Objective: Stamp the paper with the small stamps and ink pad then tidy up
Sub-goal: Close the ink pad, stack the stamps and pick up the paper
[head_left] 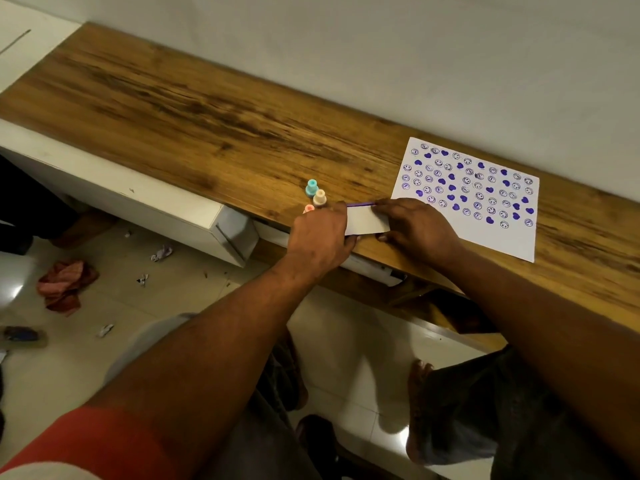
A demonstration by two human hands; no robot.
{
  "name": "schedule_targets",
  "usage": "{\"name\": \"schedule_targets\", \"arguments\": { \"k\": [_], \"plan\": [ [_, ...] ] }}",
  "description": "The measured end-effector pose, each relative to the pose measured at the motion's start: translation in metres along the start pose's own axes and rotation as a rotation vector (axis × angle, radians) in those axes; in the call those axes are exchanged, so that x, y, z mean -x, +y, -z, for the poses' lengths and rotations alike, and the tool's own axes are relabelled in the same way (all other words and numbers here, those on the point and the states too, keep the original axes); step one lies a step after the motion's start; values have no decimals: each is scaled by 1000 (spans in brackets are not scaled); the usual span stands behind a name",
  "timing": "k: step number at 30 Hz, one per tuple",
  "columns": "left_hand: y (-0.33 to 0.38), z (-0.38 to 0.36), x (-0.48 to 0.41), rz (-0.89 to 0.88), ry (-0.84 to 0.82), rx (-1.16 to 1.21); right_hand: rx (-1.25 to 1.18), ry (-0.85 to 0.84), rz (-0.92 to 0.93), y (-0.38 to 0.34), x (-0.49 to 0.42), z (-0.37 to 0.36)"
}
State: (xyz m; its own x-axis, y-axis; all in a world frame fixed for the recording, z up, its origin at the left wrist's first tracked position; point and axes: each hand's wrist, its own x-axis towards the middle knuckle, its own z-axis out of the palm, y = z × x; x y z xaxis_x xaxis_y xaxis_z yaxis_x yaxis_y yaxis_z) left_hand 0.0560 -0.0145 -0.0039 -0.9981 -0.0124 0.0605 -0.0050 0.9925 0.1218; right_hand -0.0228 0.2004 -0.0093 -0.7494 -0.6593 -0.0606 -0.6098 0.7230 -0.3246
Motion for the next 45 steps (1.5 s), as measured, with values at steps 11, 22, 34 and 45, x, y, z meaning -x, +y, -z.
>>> {"name": "schedule_targets", "arguments": {
  "k": [11, 22, 34, 45],
  "plan": [
    [0, 4, -2, 23, -24, 12, 40, -48, 33, 4, -3, 3],
    [3, 1, -9, 149, -75, 51, 50, -48, 132, -16, -20, 3],
    [-1, -5, -3, 220, -89, 155, 86, -152, 140, -23, -44, 6],
    [-2, -7, -4, 234, -85, 154, 182, -145, 167, -34, -54, 16]
  ]
}}
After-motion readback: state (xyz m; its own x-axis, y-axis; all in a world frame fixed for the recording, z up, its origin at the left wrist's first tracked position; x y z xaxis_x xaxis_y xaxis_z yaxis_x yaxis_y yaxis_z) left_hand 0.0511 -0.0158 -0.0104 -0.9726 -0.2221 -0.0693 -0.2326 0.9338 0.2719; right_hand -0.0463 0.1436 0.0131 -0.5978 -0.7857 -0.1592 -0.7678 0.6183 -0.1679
